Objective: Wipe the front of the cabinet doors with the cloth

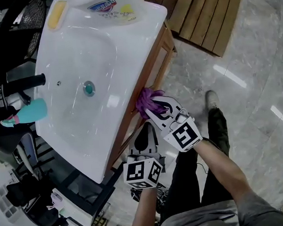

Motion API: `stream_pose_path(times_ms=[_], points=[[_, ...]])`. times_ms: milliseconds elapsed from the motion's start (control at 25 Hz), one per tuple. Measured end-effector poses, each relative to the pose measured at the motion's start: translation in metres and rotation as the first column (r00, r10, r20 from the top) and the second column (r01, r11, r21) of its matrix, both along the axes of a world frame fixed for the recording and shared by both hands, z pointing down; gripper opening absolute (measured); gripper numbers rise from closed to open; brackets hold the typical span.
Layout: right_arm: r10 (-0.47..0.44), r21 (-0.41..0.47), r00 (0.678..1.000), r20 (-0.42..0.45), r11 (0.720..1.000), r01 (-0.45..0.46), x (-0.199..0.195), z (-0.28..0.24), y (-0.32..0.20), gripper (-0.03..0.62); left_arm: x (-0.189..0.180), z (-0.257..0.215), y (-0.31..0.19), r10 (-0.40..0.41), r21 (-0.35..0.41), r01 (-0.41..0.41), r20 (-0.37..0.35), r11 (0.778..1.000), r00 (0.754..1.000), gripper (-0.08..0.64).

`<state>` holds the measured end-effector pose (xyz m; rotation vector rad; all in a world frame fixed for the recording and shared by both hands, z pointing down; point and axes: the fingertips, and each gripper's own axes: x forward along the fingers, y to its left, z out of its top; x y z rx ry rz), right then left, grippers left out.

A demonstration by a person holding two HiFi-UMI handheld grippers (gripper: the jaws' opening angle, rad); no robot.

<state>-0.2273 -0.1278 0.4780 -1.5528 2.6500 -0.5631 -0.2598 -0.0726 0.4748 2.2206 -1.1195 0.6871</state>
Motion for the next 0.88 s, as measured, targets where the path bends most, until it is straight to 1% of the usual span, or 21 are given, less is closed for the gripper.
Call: stream_pose_path(times_ms=[240,520,880], points=[[0.027,-0.015,0.999,0.034,1.000,-0.026,0.015,0.004,-0.006,0.064,0.008,0.001,-0.004,-0.007,-0.002,0.007,0.003,1.000,1.000,0.011],[0.037,-0.025,0.999,0.026,0.999,-0.036,0.039,0.008,-0.020,0.064,0.021,0.007,-0.005,-0.010,-0.017,0.010,0.014,1.000,1.000,0.011],[0.061,-0.041,0.997,0.052,0.997,-0.059,0.069,0.011,-0.035,0.064,0.042,0.008,-0.010,-0.023,-0.030,0.024,0.021,0.999,1.000,0.011]])
